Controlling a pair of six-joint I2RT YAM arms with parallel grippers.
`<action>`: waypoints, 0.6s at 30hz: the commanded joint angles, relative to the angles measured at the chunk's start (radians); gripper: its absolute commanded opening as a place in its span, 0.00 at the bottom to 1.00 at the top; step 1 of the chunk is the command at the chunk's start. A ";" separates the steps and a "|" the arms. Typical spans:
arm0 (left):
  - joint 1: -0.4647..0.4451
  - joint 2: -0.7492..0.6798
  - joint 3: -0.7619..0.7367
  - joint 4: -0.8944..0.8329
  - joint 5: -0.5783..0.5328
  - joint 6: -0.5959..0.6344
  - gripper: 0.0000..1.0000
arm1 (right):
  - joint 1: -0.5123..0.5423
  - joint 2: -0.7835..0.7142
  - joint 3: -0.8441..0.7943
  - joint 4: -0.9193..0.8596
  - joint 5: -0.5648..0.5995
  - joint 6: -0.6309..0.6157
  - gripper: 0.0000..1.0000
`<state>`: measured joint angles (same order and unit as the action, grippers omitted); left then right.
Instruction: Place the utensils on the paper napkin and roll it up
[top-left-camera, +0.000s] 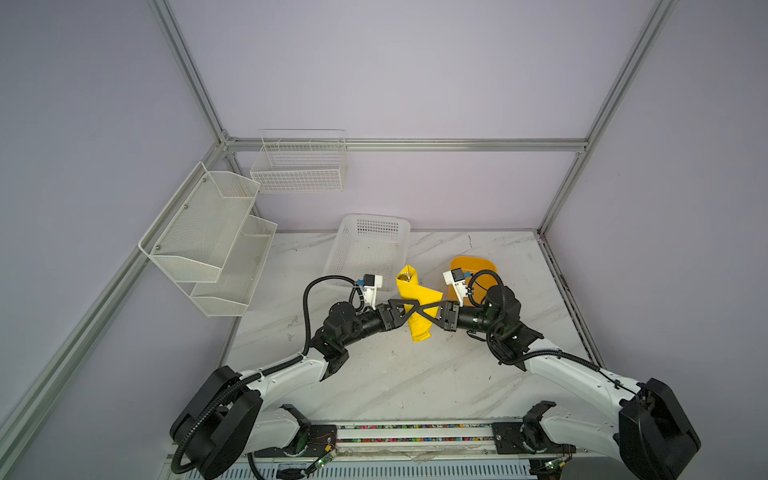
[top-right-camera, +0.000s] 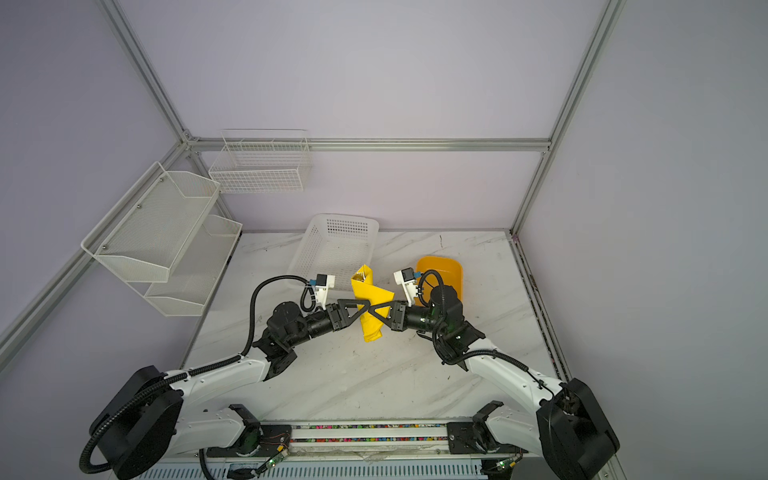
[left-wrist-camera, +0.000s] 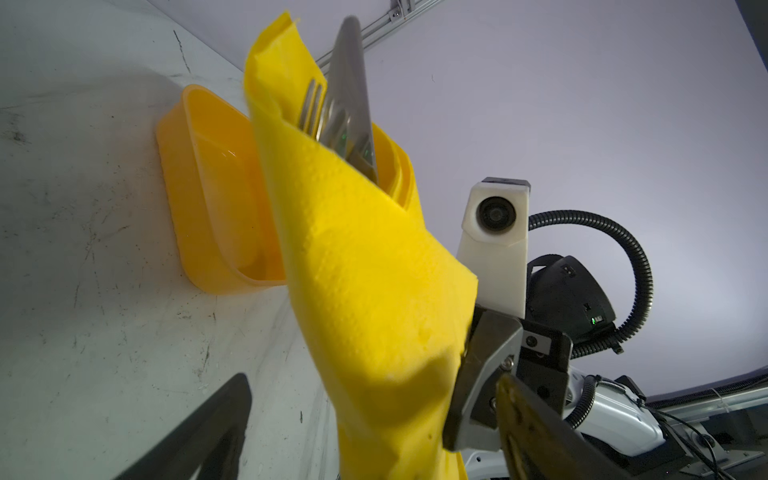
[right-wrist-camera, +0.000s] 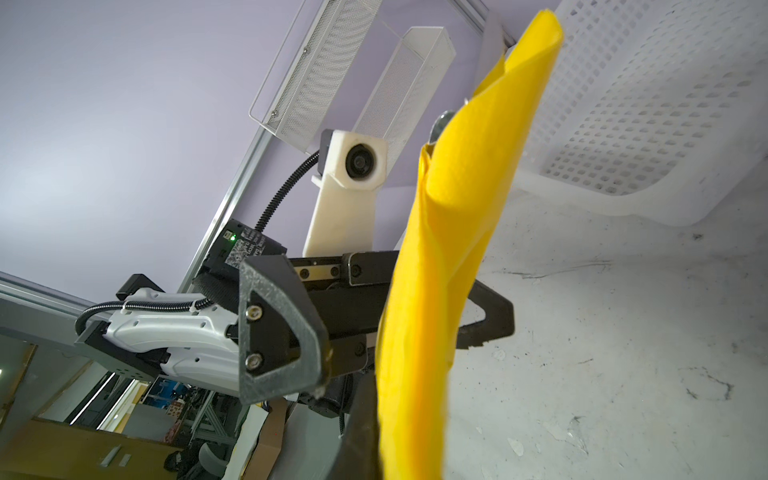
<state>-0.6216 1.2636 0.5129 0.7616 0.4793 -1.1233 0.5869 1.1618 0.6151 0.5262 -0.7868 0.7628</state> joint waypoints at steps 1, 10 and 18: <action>0.007 0.002 0.081 0.093 0.048 -0.024 0.87 | -0.006 -0.034 0.041 0.063 -0.039 0.020 0.07; 0.005 0.049 0.097 0.189 0.078 -0.081 0.67 | -0.006 -0.021 0.045 0.106 -0.058 0.046 0.07; 0.006 0.048 0.082 0.259 0.052 -0.109 0.60 | -0.006 -0.013 0.037 0.117 -0.059 0.053 0.07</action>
<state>-0.6216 1.3220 0.5220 0.9367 0.5358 -1.2209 0.5869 1.1542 0.6285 0.5636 -0.8276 0.8070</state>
